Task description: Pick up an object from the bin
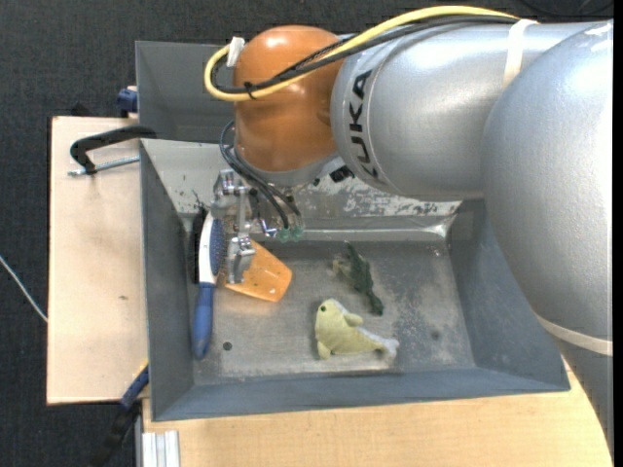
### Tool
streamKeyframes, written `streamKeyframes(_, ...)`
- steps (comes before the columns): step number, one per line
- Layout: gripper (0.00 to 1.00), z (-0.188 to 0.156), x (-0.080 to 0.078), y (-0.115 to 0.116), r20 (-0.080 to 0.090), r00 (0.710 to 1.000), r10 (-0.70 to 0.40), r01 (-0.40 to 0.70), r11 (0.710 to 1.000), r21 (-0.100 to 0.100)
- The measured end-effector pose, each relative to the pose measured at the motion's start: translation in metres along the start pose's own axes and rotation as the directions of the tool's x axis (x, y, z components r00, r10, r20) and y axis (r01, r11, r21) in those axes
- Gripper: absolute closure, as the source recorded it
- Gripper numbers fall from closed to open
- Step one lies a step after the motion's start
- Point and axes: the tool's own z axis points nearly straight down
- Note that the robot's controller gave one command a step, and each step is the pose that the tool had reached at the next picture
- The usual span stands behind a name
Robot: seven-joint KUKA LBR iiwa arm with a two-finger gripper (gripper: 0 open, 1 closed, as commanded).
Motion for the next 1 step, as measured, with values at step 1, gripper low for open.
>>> streamKeyframes(1, 0.0, 0.0683, 0.0324, -0.0475, -0.022, 0.986, 0.165, -0.165, 0.986, 0.007)
